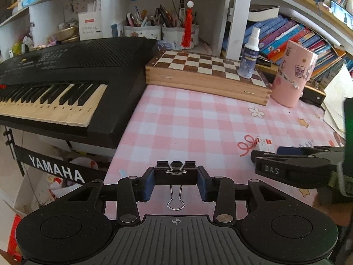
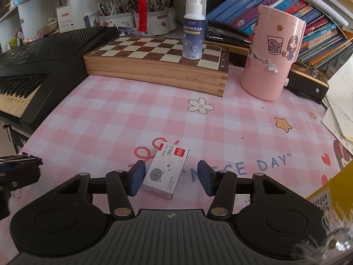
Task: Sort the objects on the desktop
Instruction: 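Grasp the black binder clip with the left tool while the right tool grasps the white medicine box, then lift and carry the binder clip and medicine box over the yellow box with both tools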
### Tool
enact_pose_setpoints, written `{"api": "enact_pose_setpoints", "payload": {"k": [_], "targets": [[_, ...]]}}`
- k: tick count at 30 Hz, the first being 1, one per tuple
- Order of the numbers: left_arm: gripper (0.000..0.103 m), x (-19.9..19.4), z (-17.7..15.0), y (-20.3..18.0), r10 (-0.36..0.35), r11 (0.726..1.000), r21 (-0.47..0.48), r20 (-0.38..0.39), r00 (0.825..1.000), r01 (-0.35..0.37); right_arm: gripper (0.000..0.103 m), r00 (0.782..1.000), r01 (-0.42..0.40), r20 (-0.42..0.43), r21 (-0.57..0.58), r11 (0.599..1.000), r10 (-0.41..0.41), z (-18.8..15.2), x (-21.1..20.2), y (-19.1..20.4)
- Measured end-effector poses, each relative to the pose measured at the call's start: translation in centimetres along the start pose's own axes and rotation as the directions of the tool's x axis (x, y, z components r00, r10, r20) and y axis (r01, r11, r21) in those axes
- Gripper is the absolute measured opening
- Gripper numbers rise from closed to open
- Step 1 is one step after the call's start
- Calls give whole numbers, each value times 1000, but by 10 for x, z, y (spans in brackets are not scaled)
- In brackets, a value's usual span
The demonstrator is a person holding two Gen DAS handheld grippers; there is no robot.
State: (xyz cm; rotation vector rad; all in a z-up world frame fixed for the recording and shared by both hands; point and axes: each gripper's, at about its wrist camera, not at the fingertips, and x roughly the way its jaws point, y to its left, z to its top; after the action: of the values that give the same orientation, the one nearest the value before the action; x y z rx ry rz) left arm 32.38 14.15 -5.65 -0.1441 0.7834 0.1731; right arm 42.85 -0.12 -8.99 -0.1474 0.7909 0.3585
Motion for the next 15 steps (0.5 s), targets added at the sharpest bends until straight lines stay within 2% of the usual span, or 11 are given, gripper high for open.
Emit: {"api": "enact_pose_setpoints", "payload": {"k": [2, 5, 15], "targets": [[38, -4, -1, 0, -4, 1000, -2, 2, 1000, 4, 41, 1000, -3, -5, 2, 1000, 3, -1, 1, -1], [38, -8, -1, 0, -5, 1000, -5, 7, 1000, 5, 28, 1000, -17, -3, -13, 1000, 17, 0, 0, 0], [38, -35, 2, -3, -32, 1000, 3, 59, 998, 31, 28, 999, -32, 32, 6, 999, 32, -2, -25, -4]]}}
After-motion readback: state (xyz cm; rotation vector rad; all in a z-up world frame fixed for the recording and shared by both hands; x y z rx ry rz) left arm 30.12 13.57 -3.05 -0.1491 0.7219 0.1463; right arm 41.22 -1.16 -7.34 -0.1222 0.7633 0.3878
